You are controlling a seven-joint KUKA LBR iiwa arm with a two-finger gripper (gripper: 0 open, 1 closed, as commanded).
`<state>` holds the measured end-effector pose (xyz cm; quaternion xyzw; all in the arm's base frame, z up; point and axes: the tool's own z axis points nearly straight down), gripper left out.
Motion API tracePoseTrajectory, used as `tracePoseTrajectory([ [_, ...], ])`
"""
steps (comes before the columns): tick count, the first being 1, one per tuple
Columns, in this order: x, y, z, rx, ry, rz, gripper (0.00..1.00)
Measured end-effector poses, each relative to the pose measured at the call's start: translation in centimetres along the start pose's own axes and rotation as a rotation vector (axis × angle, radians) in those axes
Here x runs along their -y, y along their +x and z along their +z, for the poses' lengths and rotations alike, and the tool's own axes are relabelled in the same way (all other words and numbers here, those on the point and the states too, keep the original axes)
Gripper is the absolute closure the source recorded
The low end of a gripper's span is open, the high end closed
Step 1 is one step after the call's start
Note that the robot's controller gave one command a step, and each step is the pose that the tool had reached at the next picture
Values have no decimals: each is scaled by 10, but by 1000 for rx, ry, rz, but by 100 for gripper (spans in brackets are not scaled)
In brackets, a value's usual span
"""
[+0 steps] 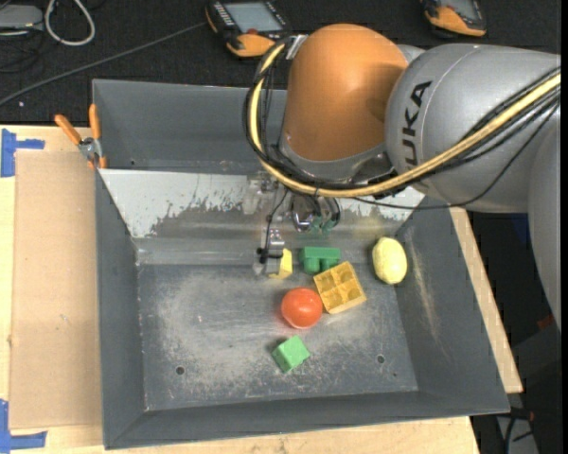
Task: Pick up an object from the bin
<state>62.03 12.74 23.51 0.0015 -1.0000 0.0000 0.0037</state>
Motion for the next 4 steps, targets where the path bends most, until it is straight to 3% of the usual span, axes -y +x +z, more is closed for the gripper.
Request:
tracePoseTrajectory([
  [1,1,-1,-5,8,-1,3,0],
  [2,51,7,70,8,0,-126,0],
  [3,129,17,76,16,0,-143,0],
  [4,128,42,98,5,-2,-276,0],
])
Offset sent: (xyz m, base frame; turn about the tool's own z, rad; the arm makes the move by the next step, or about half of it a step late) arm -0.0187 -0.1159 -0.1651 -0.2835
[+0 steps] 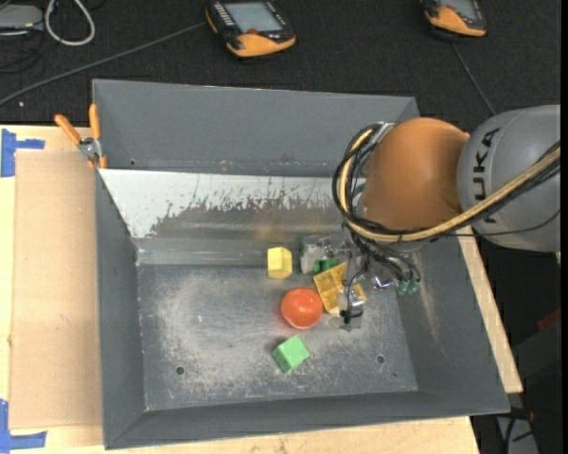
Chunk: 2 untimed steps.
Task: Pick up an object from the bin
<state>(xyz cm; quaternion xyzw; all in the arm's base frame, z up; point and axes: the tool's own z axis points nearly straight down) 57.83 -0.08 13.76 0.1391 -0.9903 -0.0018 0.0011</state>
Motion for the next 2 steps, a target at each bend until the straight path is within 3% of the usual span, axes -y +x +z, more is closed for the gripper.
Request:
tracePoseTrajectory([
  [1,-6,-6,62,10,5,-303,0],
  [2,-11,4,68,1,1,-374,100],
])
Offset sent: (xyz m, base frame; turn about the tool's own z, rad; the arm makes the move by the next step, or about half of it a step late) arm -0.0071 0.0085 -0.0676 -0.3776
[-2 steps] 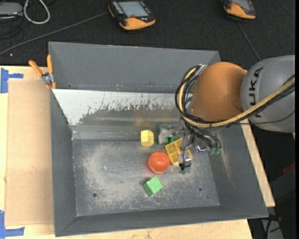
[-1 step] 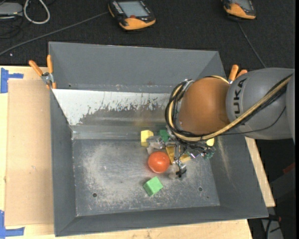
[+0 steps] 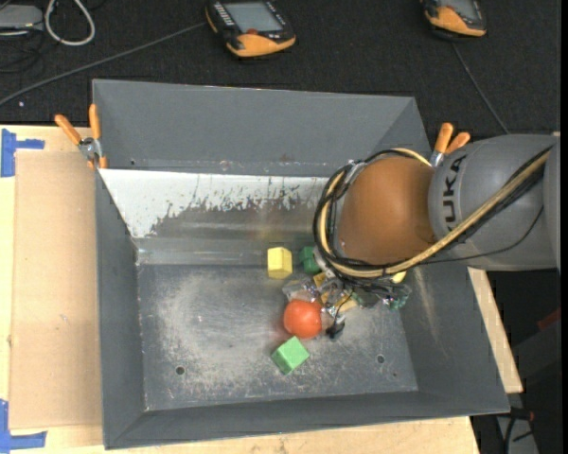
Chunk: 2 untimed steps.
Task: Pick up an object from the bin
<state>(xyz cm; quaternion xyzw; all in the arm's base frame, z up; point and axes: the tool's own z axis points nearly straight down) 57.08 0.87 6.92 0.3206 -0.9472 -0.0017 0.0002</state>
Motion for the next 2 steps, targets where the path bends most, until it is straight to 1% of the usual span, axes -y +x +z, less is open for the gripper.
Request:
tracePoseTrajectory([
  [1,0,0,0,0,0,1,100],
  [2,-3,2,-27,-9,-7,2,100],
])
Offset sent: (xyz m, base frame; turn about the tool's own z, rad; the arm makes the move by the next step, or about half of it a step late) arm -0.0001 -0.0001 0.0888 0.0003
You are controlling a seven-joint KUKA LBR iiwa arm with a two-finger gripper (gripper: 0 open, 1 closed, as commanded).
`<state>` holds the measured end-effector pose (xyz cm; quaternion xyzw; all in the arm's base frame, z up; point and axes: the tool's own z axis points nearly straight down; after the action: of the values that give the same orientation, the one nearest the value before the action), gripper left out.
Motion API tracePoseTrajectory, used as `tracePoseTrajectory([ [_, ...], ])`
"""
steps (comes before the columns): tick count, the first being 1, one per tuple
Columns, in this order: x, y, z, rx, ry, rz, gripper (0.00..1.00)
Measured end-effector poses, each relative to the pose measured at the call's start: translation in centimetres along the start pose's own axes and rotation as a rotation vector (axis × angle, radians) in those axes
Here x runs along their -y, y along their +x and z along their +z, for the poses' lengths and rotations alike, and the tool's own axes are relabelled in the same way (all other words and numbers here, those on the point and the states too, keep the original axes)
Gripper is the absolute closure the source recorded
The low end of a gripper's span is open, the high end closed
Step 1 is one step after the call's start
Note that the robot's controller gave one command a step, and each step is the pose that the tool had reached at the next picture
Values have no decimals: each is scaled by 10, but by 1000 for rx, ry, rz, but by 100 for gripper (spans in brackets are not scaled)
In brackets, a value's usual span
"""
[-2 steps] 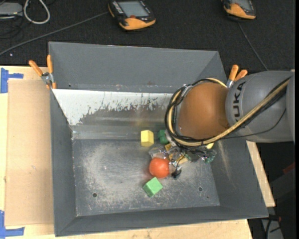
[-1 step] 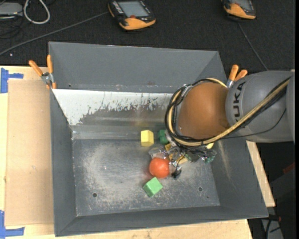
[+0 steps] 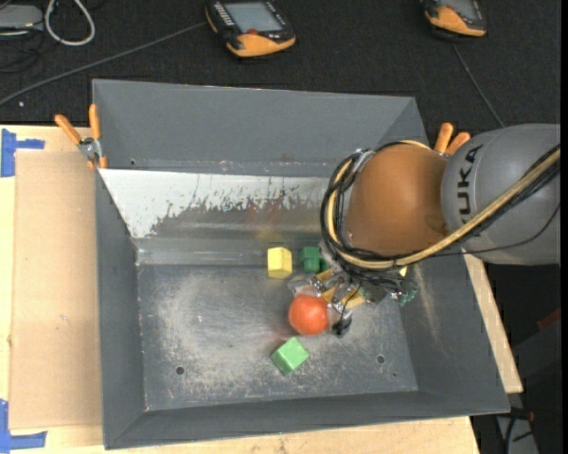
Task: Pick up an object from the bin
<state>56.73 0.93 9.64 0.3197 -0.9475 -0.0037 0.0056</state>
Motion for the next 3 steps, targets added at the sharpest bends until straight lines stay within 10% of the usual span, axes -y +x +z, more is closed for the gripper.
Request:
tracePoseTrajectory([
  [3,0,-1,-93,5,2,3,100],
])
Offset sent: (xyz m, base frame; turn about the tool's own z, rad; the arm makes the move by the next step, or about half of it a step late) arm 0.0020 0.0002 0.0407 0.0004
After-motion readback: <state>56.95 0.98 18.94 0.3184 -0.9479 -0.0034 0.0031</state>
